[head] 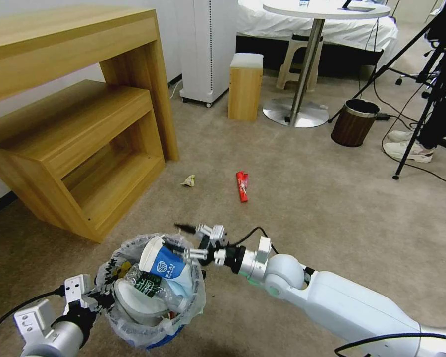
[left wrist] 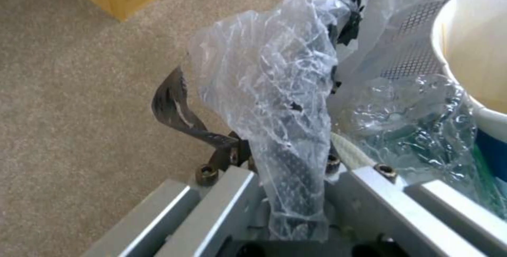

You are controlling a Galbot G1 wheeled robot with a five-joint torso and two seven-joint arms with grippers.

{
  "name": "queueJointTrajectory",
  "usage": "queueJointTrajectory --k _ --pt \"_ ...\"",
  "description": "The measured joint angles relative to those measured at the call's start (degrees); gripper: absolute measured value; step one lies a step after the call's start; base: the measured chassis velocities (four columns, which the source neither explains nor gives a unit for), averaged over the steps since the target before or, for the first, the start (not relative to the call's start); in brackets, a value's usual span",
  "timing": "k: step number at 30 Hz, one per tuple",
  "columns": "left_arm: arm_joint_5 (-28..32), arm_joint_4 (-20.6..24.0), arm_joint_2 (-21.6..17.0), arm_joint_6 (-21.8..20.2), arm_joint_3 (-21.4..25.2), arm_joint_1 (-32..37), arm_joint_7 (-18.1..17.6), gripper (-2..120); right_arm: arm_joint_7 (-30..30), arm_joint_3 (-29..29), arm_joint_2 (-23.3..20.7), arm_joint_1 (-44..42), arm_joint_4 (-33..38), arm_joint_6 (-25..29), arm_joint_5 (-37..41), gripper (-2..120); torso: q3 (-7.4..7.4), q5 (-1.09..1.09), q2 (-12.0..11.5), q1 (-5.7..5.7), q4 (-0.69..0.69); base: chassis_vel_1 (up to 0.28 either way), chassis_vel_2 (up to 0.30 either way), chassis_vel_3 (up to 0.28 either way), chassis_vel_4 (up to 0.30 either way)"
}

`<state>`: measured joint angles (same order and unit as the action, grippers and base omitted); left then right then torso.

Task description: Pick up the trash bin and place the garbage on the floor into it.

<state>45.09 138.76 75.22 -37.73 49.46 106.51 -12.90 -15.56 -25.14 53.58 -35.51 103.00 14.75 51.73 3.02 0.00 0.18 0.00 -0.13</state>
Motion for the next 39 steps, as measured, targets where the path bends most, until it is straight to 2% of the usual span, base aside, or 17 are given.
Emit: queueJointTrajectory --k 2,3,5,6,7,10,11,14,18,24,30,39 --pt "0.02 -0.31 -0.34 0.0 0.02 -0.02 0.0 1 2.29 4.98 -0.36 -0.75 1.32 -0.59 1.4 95 0.0 0.0 0.0 0.0 0.0 0.0 0.0 0.0 0.0" --pt "0.02 -0.31 -0.34 0.0 0.02 -0.02 0.0 1 2.29 4.98 -0.36 -0.75 1.32 -0.59 1.4 95 0.0 0.0 0.0 0.0 0.0 0.0 0.0 0.0 0.0" --pt "0.07 -0.62 -0.62 -0.01 0.11 -0.22 -0.01 1 6.04 11.05 -1.04 -2.31 2.25 -1.54 2.06 99 0.0 0.0 0.0 0.0 0.0 0.0 0.0 0.0 0.0" --pt "0.11 -0.8 -0.77 -0.01 0.16 -0.38 -0.01 1 9.09 14.23 -1.4 -3.43 2.41 -2.44 1.9 100 0.0 0.0 0.0 0.0 0.01 0.0 0.0 0.0 0.0" --pt "0.11 -0.8 -0.77 -0.01 0.16 -0.38 -0.01 1 9.09 14.23 -1.4 -3.43 2.41 -2.44 1.9 100 0.0 0.0 0.0 0.0 0.01 0.0 0.0 0.0 0.0" --pt "0.37 -1.46 -1.56 0.01 0.49 -1.14 0.01 1 18.75 24.06 -3.48 -8.21 1.82 -6.84 -1.21 100 0.0 0.0 0.0 0.0 -0.01 0.0 0.0 0.0 0.0" --pt "0.37 -1.46 -1.56 0.01 0.49 -1.14 0.01 1 18.75 24.06 -3.48 -8.21 1.82 -6.84 -1.21 100 0.0 0.0 0.0 0.0 -0.01 0.0 0.0 0.0 0.0" --pt "1.61 -2.42 -2.68 0.04 1.51 -2.79 -0.49 1 23.37 32.1 -6.69 -14.34 -0.7 -7.52 -5.01 100 0.0 0.02 0.0 0.0 -0.03 0.0 0.0 0.0 0.0" --pt "3.2 -3.53 -3.96 0.04 2.44 -4.15 -1.05 1 25.05 36.61 -8.68 -18.88 -1.89 -7.82 -6.5 100 0.0 0.0 0.0 0.0 -0.04 0.0 0.0 0.0 0.0" --pt "3.8 -4.98 -5.08 0.18 2.83 -4.7 -1.22 1 25.71 38.26 -8.02 -21.92 -4.93 -7.98 -8.19 100 0.0 -0.01 0.0 0.0 -0.01 0.0 0.0 0.0 0.0" --pt "3.79 -4.97 -4.87 0.33 2.37 -4.44 -1.01 1 24.12 36.58 -5.77 -22.19 -9.67 -6.53 -7.79 100 0.0 0.02 0.0 0.0 0.0 0.0 0.0 0.0 0.0" --pt "3.81 -4.79 -5.13 0.41 2.4 -4.02 -0.91 1 24.27 36.03 -4.05 -21.3 -9.58 -5.1 -11.19 100 0.0 0.0 0.0 0.0 0.0 0.0 0.0 0.0 0.0"
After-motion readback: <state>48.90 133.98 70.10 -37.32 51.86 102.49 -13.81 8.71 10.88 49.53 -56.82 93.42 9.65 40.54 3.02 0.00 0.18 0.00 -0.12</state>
